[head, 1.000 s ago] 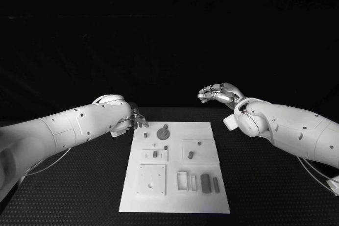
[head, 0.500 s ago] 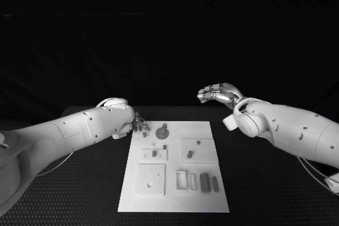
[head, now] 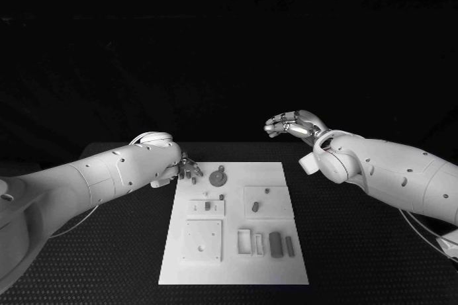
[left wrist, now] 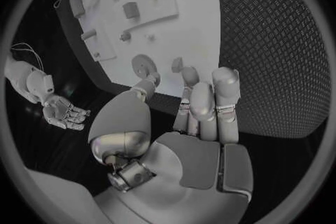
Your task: Assemble the parts on the task board
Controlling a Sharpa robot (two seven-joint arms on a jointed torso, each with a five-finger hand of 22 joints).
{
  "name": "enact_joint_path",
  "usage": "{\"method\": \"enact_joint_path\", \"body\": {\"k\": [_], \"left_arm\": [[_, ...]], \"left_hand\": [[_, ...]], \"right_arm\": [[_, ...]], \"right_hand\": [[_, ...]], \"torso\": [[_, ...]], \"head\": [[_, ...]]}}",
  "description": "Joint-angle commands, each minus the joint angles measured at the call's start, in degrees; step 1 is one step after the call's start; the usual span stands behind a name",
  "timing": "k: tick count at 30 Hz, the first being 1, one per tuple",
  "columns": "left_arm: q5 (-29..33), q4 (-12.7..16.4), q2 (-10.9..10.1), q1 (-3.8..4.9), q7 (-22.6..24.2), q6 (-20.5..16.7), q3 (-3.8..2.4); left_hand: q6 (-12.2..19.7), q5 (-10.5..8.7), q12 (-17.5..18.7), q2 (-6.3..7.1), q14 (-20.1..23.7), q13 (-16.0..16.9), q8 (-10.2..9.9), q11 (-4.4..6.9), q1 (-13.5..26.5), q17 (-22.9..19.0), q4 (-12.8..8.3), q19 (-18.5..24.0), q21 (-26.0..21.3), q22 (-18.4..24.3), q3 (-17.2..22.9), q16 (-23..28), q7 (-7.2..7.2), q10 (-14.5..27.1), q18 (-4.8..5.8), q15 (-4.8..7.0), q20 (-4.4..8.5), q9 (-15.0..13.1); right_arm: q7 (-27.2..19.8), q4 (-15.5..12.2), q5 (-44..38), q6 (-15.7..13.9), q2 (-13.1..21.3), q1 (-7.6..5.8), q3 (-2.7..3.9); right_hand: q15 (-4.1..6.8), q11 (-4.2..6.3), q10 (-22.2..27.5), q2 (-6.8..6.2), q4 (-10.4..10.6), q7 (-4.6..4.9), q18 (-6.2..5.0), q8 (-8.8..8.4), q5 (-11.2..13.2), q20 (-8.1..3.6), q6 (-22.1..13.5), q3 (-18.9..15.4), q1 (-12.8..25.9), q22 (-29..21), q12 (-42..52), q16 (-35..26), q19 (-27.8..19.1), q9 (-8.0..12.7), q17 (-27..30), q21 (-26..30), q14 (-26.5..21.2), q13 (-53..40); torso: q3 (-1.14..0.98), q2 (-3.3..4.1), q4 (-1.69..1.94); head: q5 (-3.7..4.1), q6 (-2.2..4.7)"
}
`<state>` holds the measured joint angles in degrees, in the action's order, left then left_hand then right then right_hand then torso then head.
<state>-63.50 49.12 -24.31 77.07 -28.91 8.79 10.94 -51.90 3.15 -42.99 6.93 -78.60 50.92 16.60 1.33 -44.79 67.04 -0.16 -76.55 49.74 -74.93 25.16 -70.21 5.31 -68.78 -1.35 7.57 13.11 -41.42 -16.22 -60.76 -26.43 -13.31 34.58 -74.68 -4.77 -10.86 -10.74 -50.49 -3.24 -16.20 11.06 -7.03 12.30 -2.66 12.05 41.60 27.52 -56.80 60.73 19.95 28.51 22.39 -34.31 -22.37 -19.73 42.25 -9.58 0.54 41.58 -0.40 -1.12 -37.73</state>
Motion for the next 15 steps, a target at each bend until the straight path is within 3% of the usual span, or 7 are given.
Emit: {"method": "enact_joint_path", "body": {"k": [1,4,6,8,15], "left_arm": [[-0.04,-0.23,0.09,-0.16,0.55,1.95,0.01],[0.67,-0.33,0.13,-0.31,0.58,2.22,0.02],[0.97,-0.39,0.2,-0.41,0.74,2.7,0.03],[1.05,-0.42,0.27,-0.53,0.83,3.01,0.04],[3.38,-0.86,0.32,-0.7,0.98,2.17,0.08]], "left_hand": [[-0.82,0.26,-0.4,-1.26,0.5,-0.12,0.09,0.06,-0.37,-0.11,0.13,0.42,0.55,-1.36,0.16,-0.56,-0.15,0.37,-9.34,0.15,0.08,-0.12],[-1.3,3.01,-0.56,-2.03,0.61,-0.28,0.05,0.16,-1.09,-0.3,-0.57,0.7,1.03,-1.36,0.25,-0.97,-0.25,0.42,-9.3,0.24,0.1,-0.14],[-1.43,6.54,-0.69,-2.42,0.76,-0.41,-0.11,0.12,-1.44,-0.61,-1.46,0.88,1.41,-1.33,0.18,-1.17,-0.22,0.46,-9.21,0.2,0.06,-0.13],[-1.64,8.88,-0.78,-2.57,0.9,-0.56,-0.2,0.1,-1.35,-0.92,-2.22,1.05,1.69,-1.28,0.0,-1.32,-0.22,0.52,-9.11,0.18,0.02,-0.14],[-1.85,19.57,-1.24,-1.16,1.15,-1.11,-0.55,0.07,0.31,-1.91,-4.09,1.33,2.27,-1.1,0.44,-2.11,-0.14,0.7,-8.88,0.21,0.03,-0.47]], "right_arm": [[-0.26,-0.09,-0.29,0.59,-0.03,0.0,0.04],[-0.27,-0.12,-0.29,0.61,-0.05,0.0,0.04],[-0.26,-0.13,-0.3,0.59,-0.04,0.0,0.04],[-0.26,-0.09,-0.3,0.58,-0.07,0.0,0.04],[-0.26,-0.05,-0.32,0.61,-0.15,0.0,0.04]], "right_hand": [[-0.33,0.15,-0.44,0.35,0.0,1.83,0.93,0.36,-0.05,-0.08,-0.27,-0.28,-0.01,0.08,-0.37,-0.29,-0.43,0.06,-0.1,0.34,-0.05,0.09],[-0.33,0.15,-0.45,0.35,0.0,1.84,0.93,0.37,-0.05,-0.08,-0.27,-0.28,-0.01,0.09,-0.37,-0.3,-0.43,0.06,-0.1,0.35,-0.05,0.11],[-0.33,0.14,-0.45,0.34,0.0,1.84,0.94,0.37,-0.05,-0.08,-0.27,-0.29,-0.01,0.09,-0.38,-0.31,-0.43,0.06,-0.11,0.35,-0.05,0.12],[-0.33,0.15,-0.46,0.34,0.0,1.84,0.94,0.37,-0.05,-0.08,-0.27,-0.29,-0.01,0.1,-0.38,-0.31,-0.43,0.06,-0.11,0.36,-0.04,0.13],[-0.33,0.15,-0.47,0.34,-0.01,1.85,0.94,0.37,-0.05,-0.09,-0.28,-0.28,-0.04,0.11,-0.39,-0.33,-0.43,0.07,-0.13,0.37,-0.04,0.16]], "torso": [[0.0,0.0,0.06],[0.0,0.0,0.03],[0.02,0.01,-0.01],[0.03,0.02,-0.02],[-0.04,0.03,0.02]], "head": [[0.05,-0.04],[0.01,-0.1],[0.02,-0.15],[0.05,-0.19],[0.06,-0.26]]}}
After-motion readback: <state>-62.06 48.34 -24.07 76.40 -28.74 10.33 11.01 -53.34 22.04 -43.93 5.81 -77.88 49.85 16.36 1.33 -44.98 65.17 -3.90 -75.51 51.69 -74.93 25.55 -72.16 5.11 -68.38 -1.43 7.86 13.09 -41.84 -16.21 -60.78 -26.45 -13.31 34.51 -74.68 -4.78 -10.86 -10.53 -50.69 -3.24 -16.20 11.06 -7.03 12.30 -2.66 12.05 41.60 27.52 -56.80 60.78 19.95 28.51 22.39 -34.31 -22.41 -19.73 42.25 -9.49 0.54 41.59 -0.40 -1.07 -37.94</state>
